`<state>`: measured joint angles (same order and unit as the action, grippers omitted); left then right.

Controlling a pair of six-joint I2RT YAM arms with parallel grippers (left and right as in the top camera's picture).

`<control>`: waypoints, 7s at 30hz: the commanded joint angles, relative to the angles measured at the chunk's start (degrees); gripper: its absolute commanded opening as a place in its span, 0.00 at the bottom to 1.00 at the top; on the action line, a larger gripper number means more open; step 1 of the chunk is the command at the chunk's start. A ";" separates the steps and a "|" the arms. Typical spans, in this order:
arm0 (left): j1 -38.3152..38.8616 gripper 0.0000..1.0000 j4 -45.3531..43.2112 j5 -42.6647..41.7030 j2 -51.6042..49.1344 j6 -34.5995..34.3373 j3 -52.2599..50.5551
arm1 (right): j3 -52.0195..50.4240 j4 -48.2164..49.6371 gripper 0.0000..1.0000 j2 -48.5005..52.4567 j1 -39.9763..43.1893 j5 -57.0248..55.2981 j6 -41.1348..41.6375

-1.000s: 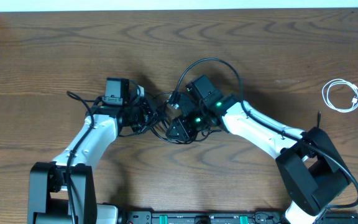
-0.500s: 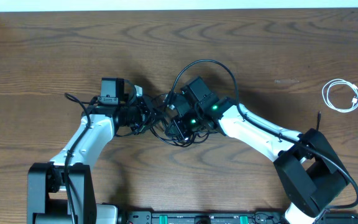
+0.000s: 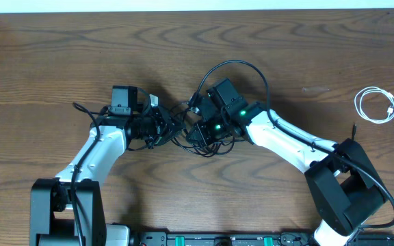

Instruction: Untangle cables

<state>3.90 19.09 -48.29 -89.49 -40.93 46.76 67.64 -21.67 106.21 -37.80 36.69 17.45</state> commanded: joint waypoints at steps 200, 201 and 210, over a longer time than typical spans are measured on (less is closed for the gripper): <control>3.76 0.08 5.88 20.46 -5.14 14.29 -0.48 | -0.55 12.15 0.01 4.46 9.05 37.99 4.96; 3.08 0.08 6.03 20.46 -5.14 14.29 -0.48 | -0.55 12.17 0.01 2.93 9.40 37.88 4.98; -2.62 0.08 9.31 22.12 -5.14 14.45 -0.48 | -0.55 11.98 0.01 -13.38 10.99 26.14 4.98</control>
<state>2.46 27.40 -27.09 -94.02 -27.11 46.57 66.89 -9.76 98.74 -27.55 67.35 22.35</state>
